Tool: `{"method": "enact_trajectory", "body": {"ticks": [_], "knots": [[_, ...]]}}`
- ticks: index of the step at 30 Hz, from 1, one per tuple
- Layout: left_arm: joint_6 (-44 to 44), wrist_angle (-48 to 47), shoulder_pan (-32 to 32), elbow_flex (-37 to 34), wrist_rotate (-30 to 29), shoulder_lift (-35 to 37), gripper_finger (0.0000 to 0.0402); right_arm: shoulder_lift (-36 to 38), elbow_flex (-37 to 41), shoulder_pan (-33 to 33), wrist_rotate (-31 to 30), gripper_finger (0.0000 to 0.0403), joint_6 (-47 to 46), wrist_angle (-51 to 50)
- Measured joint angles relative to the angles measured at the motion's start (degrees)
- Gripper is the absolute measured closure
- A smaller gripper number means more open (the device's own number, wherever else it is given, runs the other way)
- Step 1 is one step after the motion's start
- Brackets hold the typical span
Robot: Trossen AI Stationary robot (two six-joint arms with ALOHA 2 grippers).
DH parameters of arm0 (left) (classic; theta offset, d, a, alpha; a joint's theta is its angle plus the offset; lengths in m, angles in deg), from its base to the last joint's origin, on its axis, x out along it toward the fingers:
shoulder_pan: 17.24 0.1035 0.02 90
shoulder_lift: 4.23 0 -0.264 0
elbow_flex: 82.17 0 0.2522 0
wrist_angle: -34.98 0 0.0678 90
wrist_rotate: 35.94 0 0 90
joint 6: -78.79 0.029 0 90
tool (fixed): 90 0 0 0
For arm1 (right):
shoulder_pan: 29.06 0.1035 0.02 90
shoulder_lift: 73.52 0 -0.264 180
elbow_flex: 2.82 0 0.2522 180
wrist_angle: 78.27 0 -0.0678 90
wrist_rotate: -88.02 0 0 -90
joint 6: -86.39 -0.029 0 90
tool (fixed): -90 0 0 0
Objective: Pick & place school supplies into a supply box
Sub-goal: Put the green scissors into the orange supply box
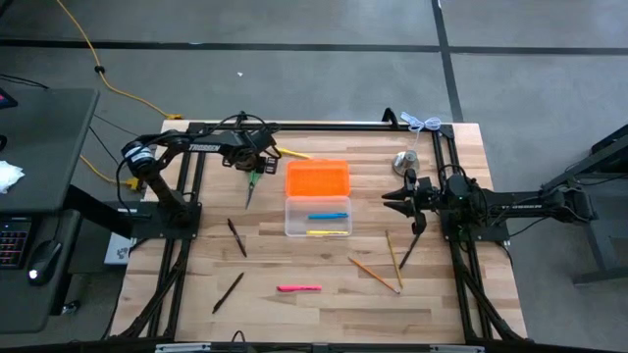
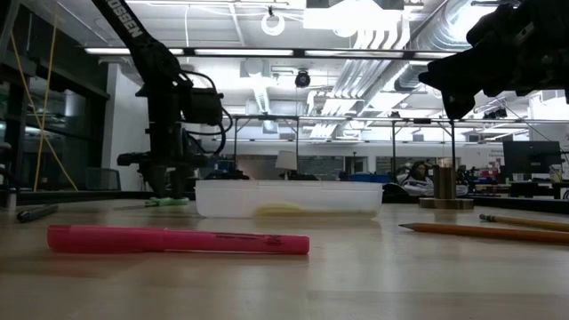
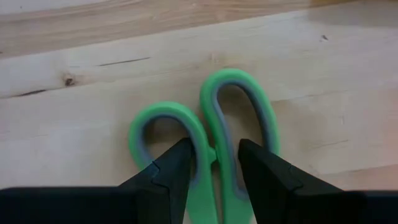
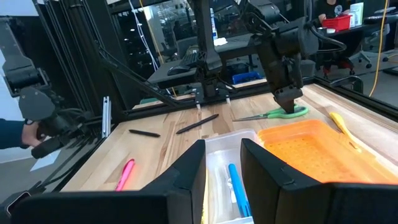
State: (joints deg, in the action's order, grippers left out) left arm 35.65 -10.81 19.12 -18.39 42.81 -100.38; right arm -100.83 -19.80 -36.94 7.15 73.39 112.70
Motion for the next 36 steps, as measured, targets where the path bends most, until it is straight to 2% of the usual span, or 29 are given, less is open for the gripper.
{"method": "enact_trajectory", "body": {"ticks": [10, 20, 36], "knots": [[0.0, 0.53, -0.02, -0.12, -0.23, -0.3, 0.0234, 0.0, 0.0, -0.01, 0.01, 0.0324, 0.0, 0.0], [-0.01, 0.63, -0.08, -0.15, -0.85, -0.39, 0.0322, 0.01, 0.0, -0.01, 0.01, 0.0324, 0.0, -0.02], [0.7, 0.6, -0.09, -0.26, -0.8, 0.8, 0.0316, 0.02, 0.01, -0.02, 0.04, 0.0324, -0.48, -0.02]]}}
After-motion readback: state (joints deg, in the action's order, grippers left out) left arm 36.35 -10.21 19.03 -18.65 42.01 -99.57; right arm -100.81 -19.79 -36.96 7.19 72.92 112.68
